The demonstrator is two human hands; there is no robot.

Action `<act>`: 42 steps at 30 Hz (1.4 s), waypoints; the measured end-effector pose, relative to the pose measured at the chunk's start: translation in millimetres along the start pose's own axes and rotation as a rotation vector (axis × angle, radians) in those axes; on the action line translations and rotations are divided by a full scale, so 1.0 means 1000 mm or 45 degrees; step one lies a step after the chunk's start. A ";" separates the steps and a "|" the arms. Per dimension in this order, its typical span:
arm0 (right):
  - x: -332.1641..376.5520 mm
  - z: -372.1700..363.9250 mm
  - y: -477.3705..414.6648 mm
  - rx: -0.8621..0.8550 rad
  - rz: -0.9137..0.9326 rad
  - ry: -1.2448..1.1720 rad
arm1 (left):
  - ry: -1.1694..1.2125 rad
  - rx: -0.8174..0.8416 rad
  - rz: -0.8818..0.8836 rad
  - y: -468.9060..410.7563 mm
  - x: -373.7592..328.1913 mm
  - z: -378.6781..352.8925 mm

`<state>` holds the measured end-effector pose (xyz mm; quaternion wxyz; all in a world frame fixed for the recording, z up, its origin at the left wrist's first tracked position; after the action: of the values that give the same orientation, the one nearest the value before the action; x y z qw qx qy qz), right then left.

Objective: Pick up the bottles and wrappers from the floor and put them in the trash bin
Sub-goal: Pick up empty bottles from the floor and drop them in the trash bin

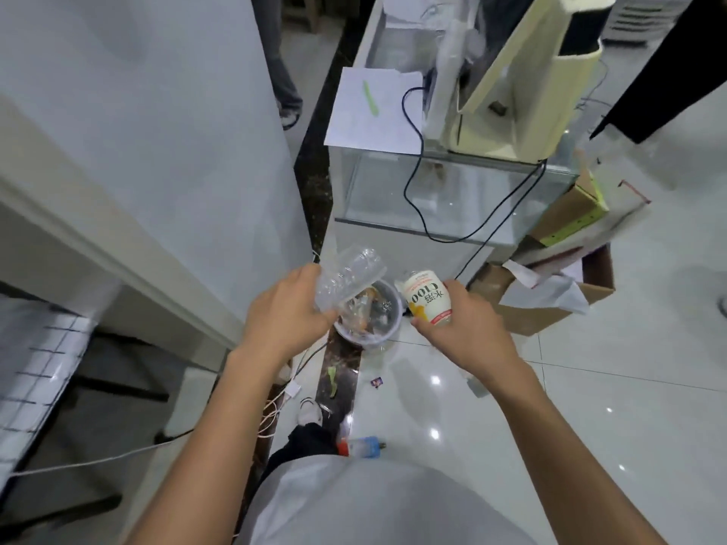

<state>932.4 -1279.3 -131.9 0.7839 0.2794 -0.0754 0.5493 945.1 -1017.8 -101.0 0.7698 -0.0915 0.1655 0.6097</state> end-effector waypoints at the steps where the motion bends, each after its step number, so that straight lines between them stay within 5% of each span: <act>1: 0.011 -0.005 -0.006 0.002 -0.005 0.010 | 0.030 -0.011 0.015 -0.006 0.014 0.005; 14: 0.091 -0.030 -0.069 -0.026 -0.170 -0.115 | 0.261 0.153 0.045 -0.086 0.114 0.001; 25: 0.080 -0.041 -0.125 0.064 -0.102 -0.167 | 0.407 0.180 0.349 -0.122 0.135 -0.054; 42: -0.076 -0.361 -0.356 0.048 -0.055 -0.190 | 0.778 0.065 0.422 -0.217 0.256 -0.429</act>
<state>1156.5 -1239.4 -591.0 0.7824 0.3359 -0.1174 0.5111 1145.7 -984.1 -606.7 0.5772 -0.2225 0.4160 0.6665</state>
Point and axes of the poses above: each hand's wrist, its own y-axis away from the middle knuckle, its own z-axis out of the back of the hand, x = y × z, the point moved 9 cm from there along -y, towards the middle knuckle, and after that the axes turned 11 degrees about -z, right-handed, at the moved point
